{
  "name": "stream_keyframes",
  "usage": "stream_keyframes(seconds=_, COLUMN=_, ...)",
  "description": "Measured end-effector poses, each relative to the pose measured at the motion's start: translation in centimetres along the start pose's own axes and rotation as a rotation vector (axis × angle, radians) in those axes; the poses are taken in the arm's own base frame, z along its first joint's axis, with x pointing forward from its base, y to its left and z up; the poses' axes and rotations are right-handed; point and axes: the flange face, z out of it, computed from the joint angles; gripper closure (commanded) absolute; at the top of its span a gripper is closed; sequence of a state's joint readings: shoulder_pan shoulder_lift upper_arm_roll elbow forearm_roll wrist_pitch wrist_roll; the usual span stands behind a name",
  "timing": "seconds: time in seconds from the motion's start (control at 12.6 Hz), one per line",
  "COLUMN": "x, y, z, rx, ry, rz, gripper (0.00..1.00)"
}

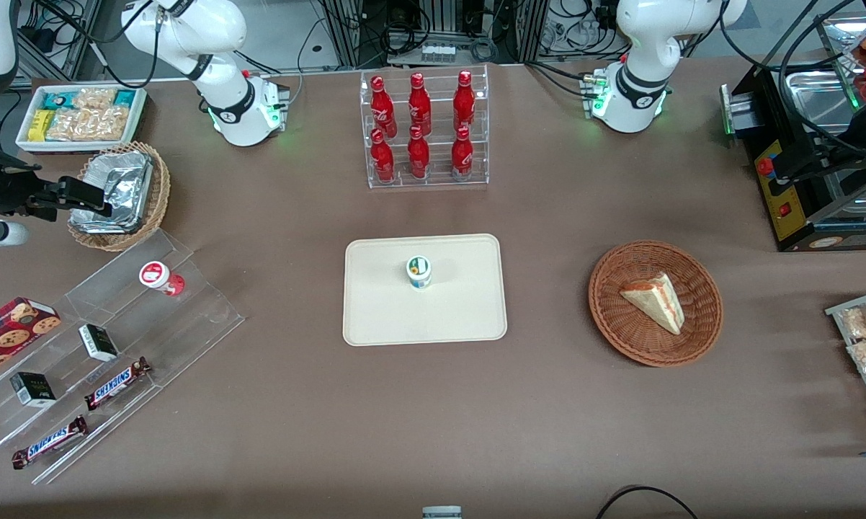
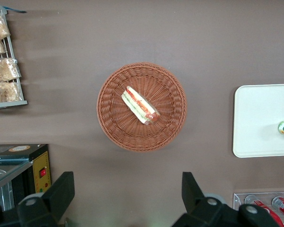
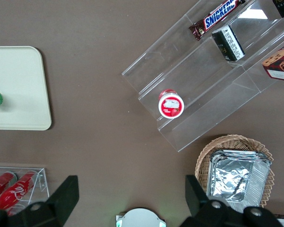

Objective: Place green gum on tray

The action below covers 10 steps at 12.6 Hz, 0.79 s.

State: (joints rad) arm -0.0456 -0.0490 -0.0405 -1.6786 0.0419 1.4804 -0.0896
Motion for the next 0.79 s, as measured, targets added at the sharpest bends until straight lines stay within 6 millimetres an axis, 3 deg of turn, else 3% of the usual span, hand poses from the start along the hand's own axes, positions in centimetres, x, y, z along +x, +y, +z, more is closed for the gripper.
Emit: stream_keyframes(seconds=0.79, x=0.6, y=-0.3, z=-1.7, rx=-0.007, ry=0.038, rz=-0.004, gripper=0.0)
